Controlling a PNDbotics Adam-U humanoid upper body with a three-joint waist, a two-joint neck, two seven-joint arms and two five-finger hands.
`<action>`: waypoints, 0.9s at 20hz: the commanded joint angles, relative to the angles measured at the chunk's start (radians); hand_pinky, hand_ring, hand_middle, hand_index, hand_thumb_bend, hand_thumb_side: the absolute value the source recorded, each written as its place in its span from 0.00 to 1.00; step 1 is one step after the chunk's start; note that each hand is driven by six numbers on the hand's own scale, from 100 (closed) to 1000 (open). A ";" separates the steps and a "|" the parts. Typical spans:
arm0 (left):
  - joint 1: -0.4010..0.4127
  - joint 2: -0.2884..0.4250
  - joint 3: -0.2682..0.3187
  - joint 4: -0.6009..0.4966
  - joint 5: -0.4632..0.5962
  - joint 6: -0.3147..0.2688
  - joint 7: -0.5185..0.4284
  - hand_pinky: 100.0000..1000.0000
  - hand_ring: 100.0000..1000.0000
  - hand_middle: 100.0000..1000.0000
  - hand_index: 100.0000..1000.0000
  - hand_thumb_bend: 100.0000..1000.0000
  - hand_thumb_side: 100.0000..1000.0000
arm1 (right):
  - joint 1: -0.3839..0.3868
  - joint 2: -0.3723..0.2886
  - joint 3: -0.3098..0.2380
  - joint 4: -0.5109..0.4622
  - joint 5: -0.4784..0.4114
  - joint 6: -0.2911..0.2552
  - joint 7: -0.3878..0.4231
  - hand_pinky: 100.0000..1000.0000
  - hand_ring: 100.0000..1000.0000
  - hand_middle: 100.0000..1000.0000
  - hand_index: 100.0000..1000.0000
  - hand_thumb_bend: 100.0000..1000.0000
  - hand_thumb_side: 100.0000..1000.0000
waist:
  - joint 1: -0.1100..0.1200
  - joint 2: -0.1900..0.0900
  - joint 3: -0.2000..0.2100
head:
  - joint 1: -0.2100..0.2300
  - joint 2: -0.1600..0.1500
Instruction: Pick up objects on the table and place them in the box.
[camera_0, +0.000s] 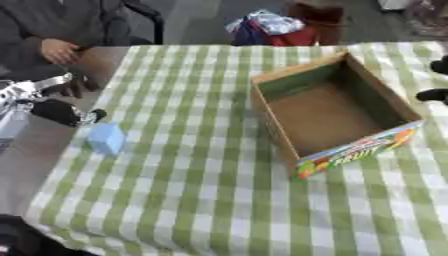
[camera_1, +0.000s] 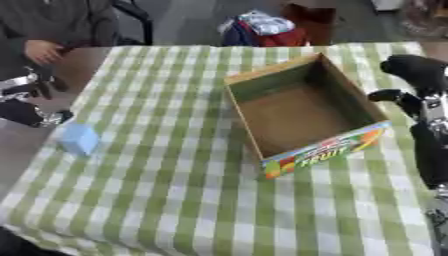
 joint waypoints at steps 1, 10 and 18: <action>-0.029 0.059 -0.018 0.037 0.008 -0.024 -0.027 0.75 0.73 0.77 0.84 0.28 0.38 | -0.009 -0.017 0.001 -0.010 0.004 -0.002 0.003 0.57 0.80 0.69 0.69 0.00 0.50 | 0.000 -0.013 0.000 | 0.004 0.005; -0.079 0.052 -0.097 0.120 -0.062 -0.100 -0.044 0.77 0.77 0.79 0.85 0.35 0.34 | -0.009 -0.015 0.003 -0.009 0.002 -0.001 0.006 0.57 0.80 0.69 0.69 0.00 0.50 | 0.000 -0.014 -0.007 | 0.008 0.005; -0.090 0.040 -0.121 0.184 -0.131 -0.150 -0.048 0.77 0.78 0.80 0.87 0.39 0.31 | -0.010 -0.013 0.003 -0.007 0.001 -0.001 0.006 0.57 0.80 0.69 0.69 0.00 0.50 | 0.001 -0.011 -0.009 | 0.008 0.005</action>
